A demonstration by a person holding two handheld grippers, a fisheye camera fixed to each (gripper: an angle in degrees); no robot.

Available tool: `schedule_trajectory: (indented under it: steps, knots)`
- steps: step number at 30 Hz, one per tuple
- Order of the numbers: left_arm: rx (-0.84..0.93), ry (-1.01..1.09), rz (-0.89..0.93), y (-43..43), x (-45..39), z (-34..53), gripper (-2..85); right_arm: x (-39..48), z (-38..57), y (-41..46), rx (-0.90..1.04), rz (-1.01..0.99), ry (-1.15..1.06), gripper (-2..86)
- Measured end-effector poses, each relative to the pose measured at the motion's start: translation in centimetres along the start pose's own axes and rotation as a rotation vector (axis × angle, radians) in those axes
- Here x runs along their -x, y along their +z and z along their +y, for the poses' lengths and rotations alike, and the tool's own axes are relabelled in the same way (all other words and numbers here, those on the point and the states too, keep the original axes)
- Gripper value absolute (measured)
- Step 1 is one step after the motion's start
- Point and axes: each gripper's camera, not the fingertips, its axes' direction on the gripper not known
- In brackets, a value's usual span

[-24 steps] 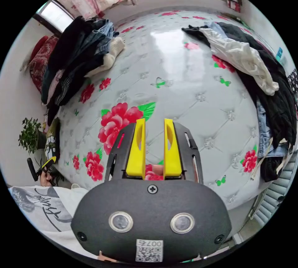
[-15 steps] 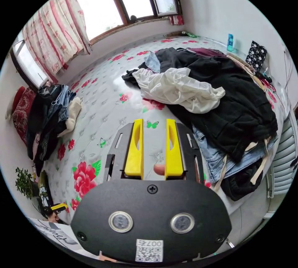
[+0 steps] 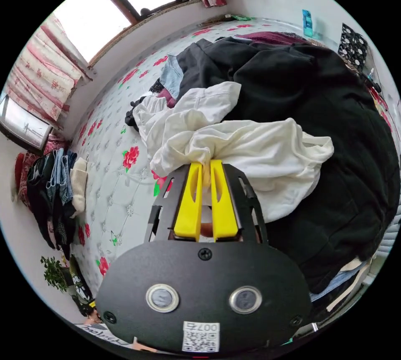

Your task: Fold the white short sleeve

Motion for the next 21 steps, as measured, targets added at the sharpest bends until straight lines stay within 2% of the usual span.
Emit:
schedule_trajectory:
  steps: [3,7,13,15,17,19,21]
  knots:
    - [0.013,-0.054,-0.024,0.5,-0.9,-0.4,3.5,1.5,3.5,-0.3,-0.028,-0.15,-0.156,2.5]
    - [0.016,-0.109,-0.021,1.1,-1.0,-0.4,2.4,7.7,15.1,-2.2,0.037,-0.441,-0.462,1.2]
    - [-0.008,-0.132,0.014,1.4,-0.3,0.7,-0.6,18.6,38.1,-4.1,0.43,-0.817,-0.768,0.9]
    - [-0.062,-0.133,0.11,1.1,0.4,2.0,-0.8,21.8,44.3,-5.3,0.524,-0.897,-0.866,1.0]
    - [-0.113,-0.136,0.17,0.7,1.0,3.4,-0.7,26.5,50.8,-8.1,0.673,-1.002,-1.116,1.4]
    - [-0.183,-0.112,0.257,0.0,2.0,5.5,-0.2,29.0,54.5,-10.4,0.699,-0.931,-1.361,1.8]
    - [-0.221,-0.092,0.288,-0.6,2.8,7.1,0.7,30.0,56.1,-11.3,0.668,-0.831,-1.444,2.3]
